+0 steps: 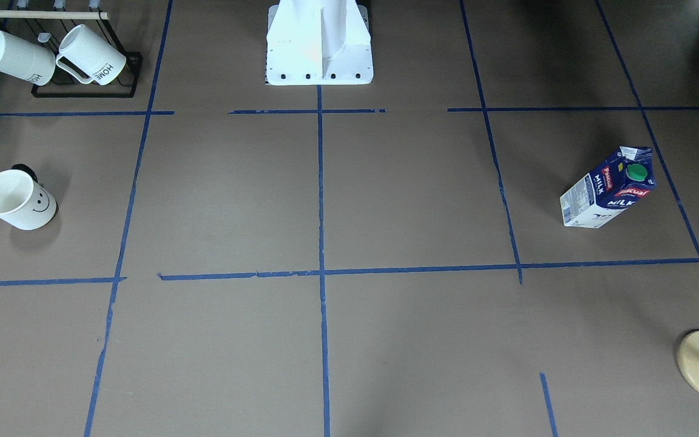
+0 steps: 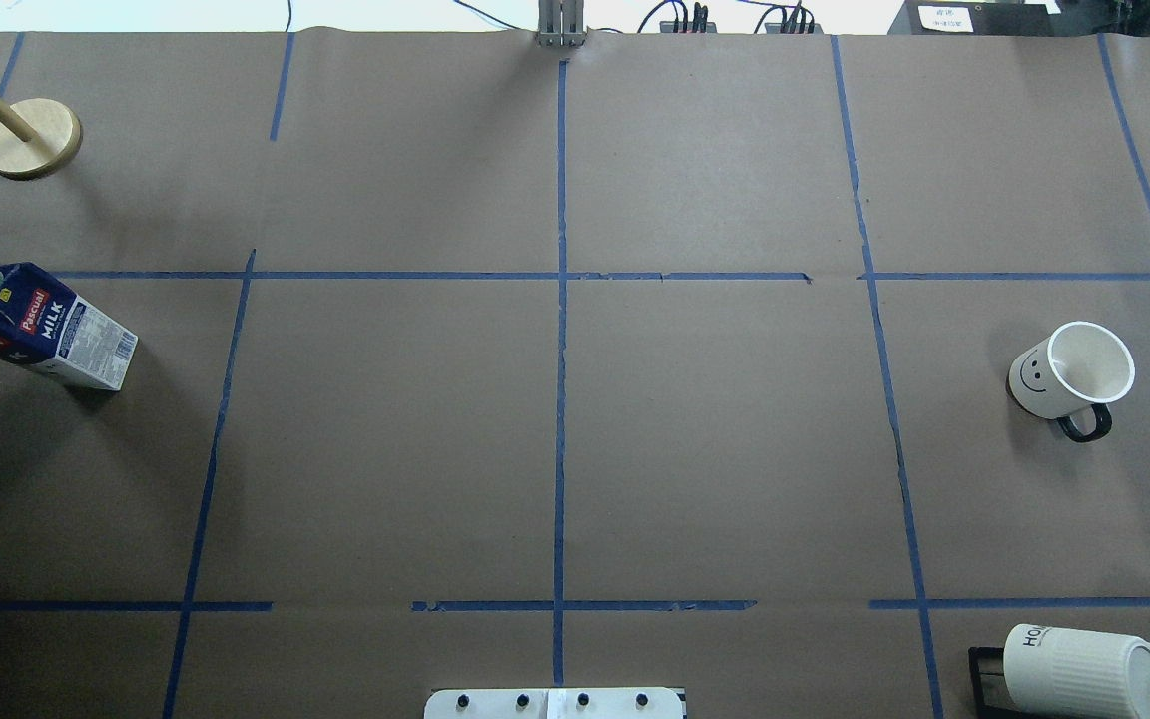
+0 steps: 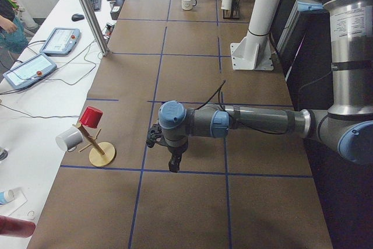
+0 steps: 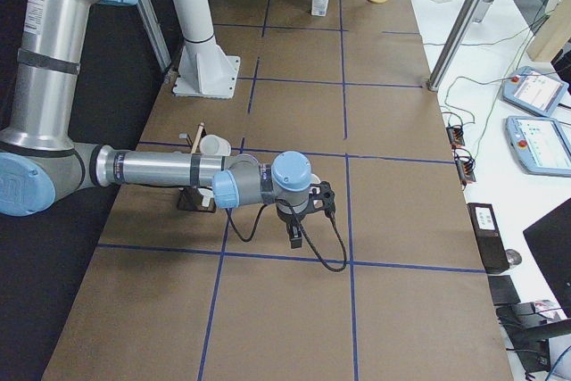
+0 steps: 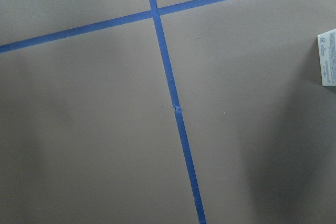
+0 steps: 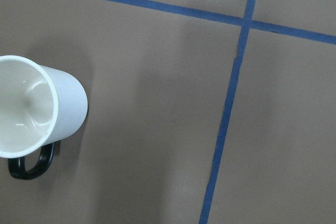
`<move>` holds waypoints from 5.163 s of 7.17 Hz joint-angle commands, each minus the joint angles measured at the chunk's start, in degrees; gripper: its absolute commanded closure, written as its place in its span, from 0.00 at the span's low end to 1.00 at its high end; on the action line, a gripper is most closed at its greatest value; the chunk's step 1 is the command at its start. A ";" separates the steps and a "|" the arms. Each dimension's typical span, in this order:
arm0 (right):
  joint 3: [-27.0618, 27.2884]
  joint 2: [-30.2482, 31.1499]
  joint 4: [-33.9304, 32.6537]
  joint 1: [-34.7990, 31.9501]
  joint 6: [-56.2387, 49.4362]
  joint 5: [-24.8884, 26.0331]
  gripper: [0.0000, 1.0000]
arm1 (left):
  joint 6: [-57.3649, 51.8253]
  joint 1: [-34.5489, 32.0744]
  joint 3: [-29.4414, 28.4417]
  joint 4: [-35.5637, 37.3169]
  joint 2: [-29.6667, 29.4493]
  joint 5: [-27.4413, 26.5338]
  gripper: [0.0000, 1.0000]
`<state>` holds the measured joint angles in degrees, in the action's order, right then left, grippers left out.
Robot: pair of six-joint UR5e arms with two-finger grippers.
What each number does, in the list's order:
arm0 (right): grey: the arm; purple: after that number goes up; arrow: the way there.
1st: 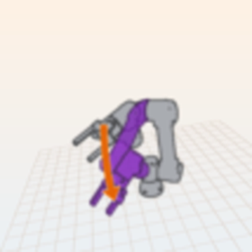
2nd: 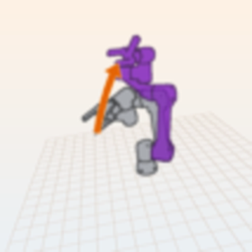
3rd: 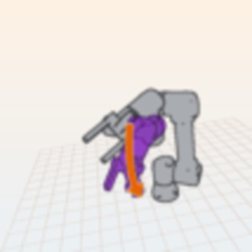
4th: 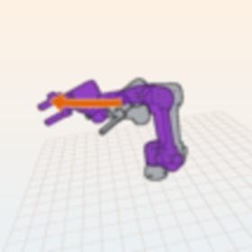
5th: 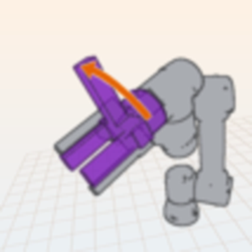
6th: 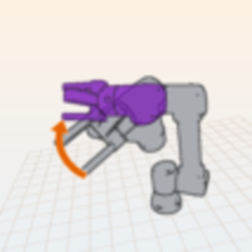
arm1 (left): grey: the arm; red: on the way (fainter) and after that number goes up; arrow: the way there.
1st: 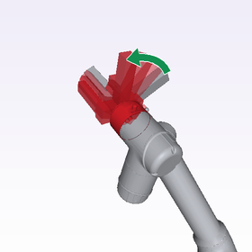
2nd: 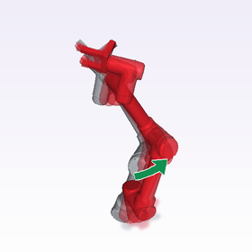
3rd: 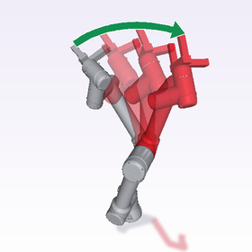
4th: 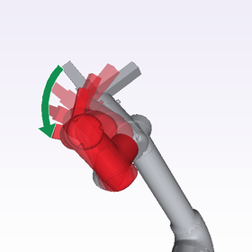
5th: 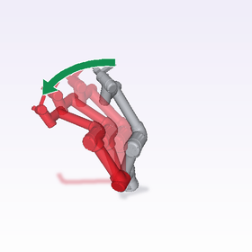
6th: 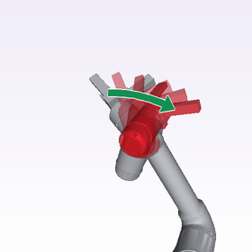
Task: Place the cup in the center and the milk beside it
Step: 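Move the right gripper down over the white mug and grasp it, then carry the white mug with the right gripper toward the table center, then release the mug at the center and withdraw the right arm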
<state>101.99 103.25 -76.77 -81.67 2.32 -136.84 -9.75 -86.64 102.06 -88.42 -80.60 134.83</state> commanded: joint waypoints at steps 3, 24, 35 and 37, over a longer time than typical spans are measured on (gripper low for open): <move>-0.30 -3.92 16.48 12.11 25.24 5.24 0.00 | 0.00 -0.02 0.06 0.00 0.00 0.00 0.00; -16.94 -53.45 -9.27 38.07 59.88 18.36 1.00 | 0.00 0.06 0.24 -0.18 -0.09 0.00 0.00; -21.31 -59.47 -8.65 44.93 70.36 24.96 0.01 | 0.00 0.15 -0.20 -0.09 -0.09 0.00 0.00; -20.69 -60.80 -9.09 42.23 69.58 23.12 0.01 | 0.00 0.15 0.15 -0.09 -0.09 -0.09 0.00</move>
<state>81.01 43.26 -85.59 -37.65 72.43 -112.49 -9.76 -86.49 102.02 -88.51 -80.68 134.81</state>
